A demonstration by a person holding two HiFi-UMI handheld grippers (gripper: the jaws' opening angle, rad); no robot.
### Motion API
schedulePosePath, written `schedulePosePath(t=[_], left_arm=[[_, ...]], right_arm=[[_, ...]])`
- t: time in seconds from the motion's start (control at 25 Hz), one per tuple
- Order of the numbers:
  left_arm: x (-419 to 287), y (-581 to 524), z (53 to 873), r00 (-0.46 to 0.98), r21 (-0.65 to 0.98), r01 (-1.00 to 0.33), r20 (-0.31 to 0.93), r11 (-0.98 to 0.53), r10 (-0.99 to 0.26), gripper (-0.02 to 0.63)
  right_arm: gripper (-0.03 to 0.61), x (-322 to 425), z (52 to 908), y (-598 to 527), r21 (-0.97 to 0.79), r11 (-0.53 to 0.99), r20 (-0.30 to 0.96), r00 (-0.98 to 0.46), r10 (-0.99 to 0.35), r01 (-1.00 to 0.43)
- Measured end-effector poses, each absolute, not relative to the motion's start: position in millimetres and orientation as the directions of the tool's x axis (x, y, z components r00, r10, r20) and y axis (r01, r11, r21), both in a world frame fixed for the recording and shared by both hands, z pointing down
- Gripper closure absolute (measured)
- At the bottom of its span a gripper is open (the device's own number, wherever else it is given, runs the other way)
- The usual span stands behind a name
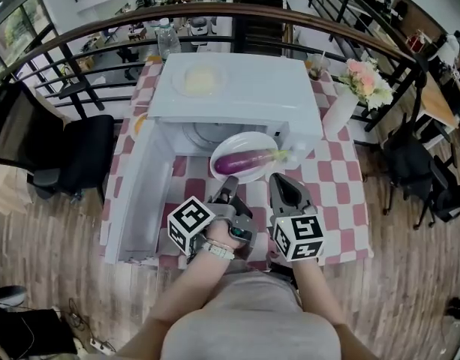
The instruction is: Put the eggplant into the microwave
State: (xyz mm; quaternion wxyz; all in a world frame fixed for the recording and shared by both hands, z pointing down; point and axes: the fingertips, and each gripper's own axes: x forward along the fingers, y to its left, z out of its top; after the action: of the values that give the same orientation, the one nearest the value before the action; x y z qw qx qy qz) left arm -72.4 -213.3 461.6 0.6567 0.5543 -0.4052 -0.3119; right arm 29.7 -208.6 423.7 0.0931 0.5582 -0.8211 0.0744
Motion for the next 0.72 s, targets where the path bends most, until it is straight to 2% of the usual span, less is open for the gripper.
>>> schedulePosePath(t=[0.72], left_arm=[[-123.1,-260.3,522.1,0.398,0.971,-0.056,0.234,0.231,-0.887,0.598]], right_arm=[[0.554,-6.7,467.2,-227.5,-0.069,0.434,0.288,-0.435,-0.853,-0.898]])
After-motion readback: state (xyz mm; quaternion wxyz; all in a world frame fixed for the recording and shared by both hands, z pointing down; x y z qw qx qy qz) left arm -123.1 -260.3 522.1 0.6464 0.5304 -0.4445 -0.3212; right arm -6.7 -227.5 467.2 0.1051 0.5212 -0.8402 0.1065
